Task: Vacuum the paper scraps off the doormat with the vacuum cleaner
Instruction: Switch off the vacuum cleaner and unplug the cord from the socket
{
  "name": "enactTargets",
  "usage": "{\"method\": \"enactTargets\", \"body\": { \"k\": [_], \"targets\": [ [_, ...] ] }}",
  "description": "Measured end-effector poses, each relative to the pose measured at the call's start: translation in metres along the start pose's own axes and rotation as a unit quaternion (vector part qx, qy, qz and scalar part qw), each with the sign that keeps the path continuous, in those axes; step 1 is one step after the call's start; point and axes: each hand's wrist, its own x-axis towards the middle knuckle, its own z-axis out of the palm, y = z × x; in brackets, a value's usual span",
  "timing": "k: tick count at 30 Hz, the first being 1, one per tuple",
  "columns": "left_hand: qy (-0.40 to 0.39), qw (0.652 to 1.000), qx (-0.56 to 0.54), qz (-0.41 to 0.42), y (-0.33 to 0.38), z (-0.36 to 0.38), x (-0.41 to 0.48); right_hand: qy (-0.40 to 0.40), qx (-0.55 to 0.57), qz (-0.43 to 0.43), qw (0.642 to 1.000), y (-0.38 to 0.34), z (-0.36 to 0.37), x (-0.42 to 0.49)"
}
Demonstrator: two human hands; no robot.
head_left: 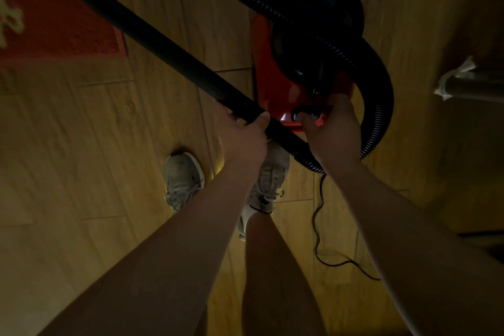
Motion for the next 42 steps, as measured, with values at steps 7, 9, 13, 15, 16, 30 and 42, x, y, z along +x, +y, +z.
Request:
{"method": "enactTargets", "body": {
  "k": [7,9,13,15,16,30,42],
  "targets": [
    [0.001,1.0,0.024,-0.009,0.004,-0.023,-0.001,-0.027,-0.052,-0.042,0.997,-0.013,-0.004,-0.032],
    [0.001,1.0,0.025,-0.007,0.007,-0.031,0.001,-0.046,-0.076,-0.083,0.993,-0.019,-0.007,-0.04],
    [0.004,0.999,0.041,-0.007,0.018,-0.049,0.006,-0.08,-0.146,-0.148,0.975,-0.037,-0.01,-0.046],
    [0.0,0.999,0.048,-0.011,0.025,-0.059,0.009,-0.092,-0.163,-0.166,0.968,-0.051,-0.01,-0.046],
    [-0.001,0.999,0.052,-0.013,0.028,-0.064,0.011,-0.093,-0.171,-0.175,0.965,-0.058,-0.01,-0.046],
    [-0.033,0.996,0.085,-0.025,0.078,-0.107,0.031,-0.106,-0.223,-0.263,0.933,-0.161,-0.023,-0.036],
    [-0.071,0.979,0.187,-0.023,0.09,-0.126,0.032,-0.12,-0.254,-0.29,0.915,-0.203,-0.035,-0.048]
  ]
}}
